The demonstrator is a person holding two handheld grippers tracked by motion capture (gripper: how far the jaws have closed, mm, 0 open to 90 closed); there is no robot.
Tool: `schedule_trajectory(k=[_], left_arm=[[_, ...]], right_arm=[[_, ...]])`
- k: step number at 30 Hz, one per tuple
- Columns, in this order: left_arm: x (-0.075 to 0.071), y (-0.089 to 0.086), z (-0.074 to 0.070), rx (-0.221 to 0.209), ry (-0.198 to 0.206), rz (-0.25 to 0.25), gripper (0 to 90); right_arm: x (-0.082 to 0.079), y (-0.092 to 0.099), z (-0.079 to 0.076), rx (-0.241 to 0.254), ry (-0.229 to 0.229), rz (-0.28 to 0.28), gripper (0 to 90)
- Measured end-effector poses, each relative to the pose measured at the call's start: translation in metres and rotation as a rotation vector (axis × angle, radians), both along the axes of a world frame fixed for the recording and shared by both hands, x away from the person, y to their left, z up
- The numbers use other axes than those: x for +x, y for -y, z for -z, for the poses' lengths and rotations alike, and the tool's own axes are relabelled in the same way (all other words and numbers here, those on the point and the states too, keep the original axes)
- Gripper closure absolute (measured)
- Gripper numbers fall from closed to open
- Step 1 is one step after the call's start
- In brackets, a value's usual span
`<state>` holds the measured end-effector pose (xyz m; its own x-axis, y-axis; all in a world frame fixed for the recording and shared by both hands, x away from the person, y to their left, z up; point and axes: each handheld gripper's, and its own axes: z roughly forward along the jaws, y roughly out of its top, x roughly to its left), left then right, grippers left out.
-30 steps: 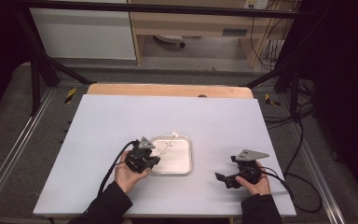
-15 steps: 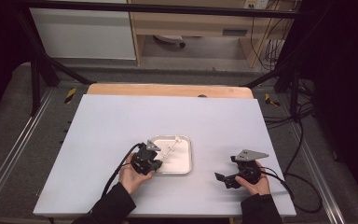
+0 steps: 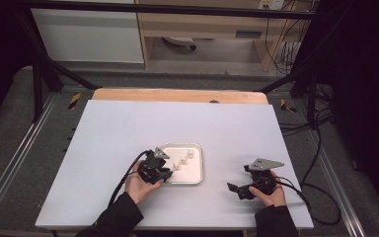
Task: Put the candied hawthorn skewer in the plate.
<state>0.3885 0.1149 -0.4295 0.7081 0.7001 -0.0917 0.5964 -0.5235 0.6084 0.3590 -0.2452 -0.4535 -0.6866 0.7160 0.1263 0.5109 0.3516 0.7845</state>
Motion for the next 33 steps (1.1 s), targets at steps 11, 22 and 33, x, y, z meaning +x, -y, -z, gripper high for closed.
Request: schedule_trajectory(k=[11, 22, 33], left_arm=[[-0.004, -0.017, -0.011, -0.012, 0.063, 0.046, 48.4], [-0.012, -0.053, -0.022, -0.058, 0.100, 0.012, 22.3], [-0.028, -0.099, -0.011, -0.088, 0.138, -0.035, 10.2]], right_arm=[[0.000, 0.001, -0.001, 0.004, -0.006, 0.007, 0.6], [0.000, 0.002, -0.002, 0.006, 0.002, 0.009, 0.6], [0.000, 0.003, -0.003, 0.006, -0.001, 0.012, 0.6]])
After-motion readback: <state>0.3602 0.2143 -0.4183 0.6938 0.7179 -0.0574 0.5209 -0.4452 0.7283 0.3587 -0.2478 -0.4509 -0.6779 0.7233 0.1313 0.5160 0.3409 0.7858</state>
